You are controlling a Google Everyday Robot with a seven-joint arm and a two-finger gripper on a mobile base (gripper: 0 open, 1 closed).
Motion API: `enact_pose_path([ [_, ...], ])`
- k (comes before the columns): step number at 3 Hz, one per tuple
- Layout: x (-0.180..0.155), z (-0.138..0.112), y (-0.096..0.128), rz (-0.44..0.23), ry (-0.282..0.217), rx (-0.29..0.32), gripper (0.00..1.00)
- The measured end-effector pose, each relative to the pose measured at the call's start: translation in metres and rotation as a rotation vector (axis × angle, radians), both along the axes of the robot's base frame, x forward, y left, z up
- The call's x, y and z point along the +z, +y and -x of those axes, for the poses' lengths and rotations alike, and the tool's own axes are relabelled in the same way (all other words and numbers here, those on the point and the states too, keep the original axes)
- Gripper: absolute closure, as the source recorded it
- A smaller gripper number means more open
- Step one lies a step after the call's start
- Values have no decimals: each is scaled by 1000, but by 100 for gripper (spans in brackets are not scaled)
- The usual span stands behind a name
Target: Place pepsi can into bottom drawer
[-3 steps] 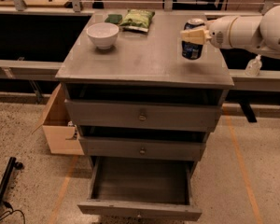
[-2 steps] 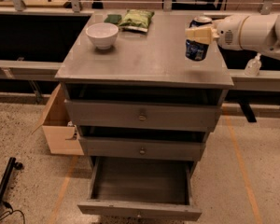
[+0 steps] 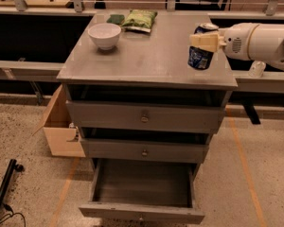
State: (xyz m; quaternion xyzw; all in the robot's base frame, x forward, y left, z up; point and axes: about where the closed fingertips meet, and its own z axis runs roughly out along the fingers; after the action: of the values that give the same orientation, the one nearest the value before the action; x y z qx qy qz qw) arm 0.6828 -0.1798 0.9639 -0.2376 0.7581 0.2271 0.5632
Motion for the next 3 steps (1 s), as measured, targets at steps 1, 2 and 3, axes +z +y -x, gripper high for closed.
enact_pose_path([
  [1, -3, 21, 7, -4, 24, 24, 100],
  [2, -24, 67, 21, -68, 58, 123, 100],
  [3, -33, 114, 44, -135, 28, 245, 100],
])
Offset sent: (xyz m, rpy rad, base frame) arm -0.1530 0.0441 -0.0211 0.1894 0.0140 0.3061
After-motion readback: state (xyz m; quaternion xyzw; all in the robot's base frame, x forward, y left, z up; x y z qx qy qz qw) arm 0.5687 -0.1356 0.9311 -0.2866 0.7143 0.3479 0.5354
